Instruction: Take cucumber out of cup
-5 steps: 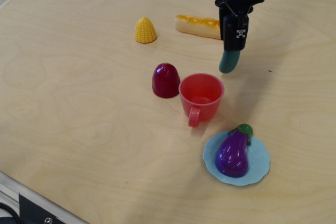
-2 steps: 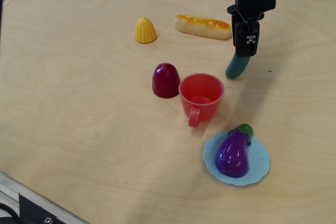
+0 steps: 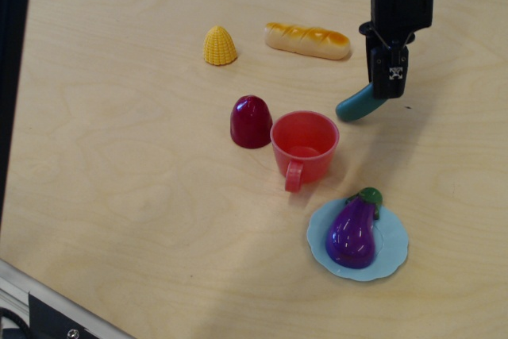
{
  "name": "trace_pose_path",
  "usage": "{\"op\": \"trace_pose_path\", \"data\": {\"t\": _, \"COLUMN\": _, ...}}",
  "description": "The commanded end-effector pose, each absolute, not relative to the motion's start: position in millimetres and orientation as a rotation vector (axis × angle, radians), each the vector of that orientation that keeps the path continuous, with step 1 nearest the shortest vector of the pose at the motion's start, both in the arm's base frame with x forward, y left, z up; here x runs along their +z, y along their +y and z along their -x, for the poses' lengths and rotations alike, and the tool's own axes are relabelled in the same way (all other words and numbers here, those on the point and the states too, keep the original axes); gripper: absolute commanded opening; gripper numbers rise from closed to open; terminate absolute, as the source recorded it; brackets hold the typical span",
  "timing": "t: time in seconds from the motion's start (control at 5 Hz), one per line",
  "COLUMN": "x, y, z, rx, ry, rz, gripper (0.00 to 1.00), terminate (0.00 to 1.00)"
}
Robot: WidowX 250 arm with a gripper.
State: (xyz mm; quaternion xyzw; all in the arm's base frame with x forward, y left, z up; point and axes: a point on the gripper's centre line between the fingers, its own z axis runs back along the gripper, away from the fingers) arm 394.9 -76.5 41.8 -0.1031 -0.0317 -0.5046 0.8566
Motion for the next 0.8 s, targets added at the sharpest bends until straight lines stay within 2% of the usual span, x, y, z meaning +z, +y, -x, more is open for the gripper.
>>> {"op": "trace_pose_path", "data": {"t": 0.0, "x": 36.9, "y": -85.0, "z": -410.3, "rx": -1.094, "ry": -0.093, "rz": 0.216, "gripper": 0.00, "terminate": 0.00}}
{"op": "trace_pose_path", "data": {"t": 0.2, "x": 42.9, "y": -80.3, "z": -407.4, "rx": -1.063, "ry": -0.109, "rz": 0.205, "gripper": 1.00, "terminate": 0.00}}
{"op": "trace_pose_path", "data": {"t": 0.4, "x": 62.9, "y": -73.4, "z": -399.5, "rx": -1.022, "ry": -0.137, "rz": 0.163, "gripper": 1.00, "terminate": 0.00}}
{"op": "trace_pose_path", "data": {"t": 0.6, "x": 81.8, "y": -68.3, "z": -394.7, "rx": -0.981, "ry": -0.148, "rz": 0.124, "gripper": 1.00, "terminate": 1.00}}
